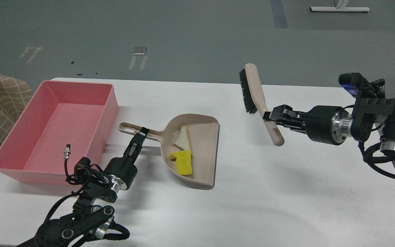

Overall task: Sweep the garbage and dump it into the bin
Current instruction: 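Lift the brush away from the dustpan with the right gripper, then lift the dustpan with the left gripper over the pink bin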

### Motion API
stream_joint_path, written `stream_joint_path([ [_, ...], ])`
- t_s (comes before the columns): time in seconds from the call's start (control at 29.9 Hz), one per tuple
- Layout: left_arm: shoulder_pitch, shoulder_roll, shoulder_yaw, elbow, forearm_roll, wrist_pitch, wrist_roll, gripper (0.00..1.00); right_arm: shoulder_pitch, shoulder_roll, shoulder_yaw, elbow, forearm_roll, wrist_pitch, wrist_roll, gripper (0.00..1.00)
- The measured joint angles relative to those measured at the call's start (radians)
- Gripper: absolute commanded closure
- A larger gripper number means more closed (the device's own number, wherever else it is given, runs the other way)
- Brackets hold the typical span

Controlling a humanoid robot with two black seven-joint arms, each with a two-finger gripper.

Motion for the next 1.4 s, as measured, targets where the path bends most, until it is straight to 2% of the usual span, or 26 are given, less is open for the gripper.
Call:
stream_joint_path([
  [0.4,-0.003,0.001,0.0,-0.002,-0.002,0.0,0.002,1.0,-0.046,-0.128,0.039,-0.042,0.001,0.0,0.002,1.0],
  [1.07,-0.005,0.029,-0.002,-0.021,-0.008,0.0,0.009,1.0,-0.108,-0.135,0.038,-0.041,0.001,0.0,0.003,1.0],
  [1.4,-0.009,0.05,-0.006,-0.078,-0.02,0.0,0.014,1.0,-0.116,-0.133,0.038,-0.041,0.001,0.0,0.002,1.0],
])
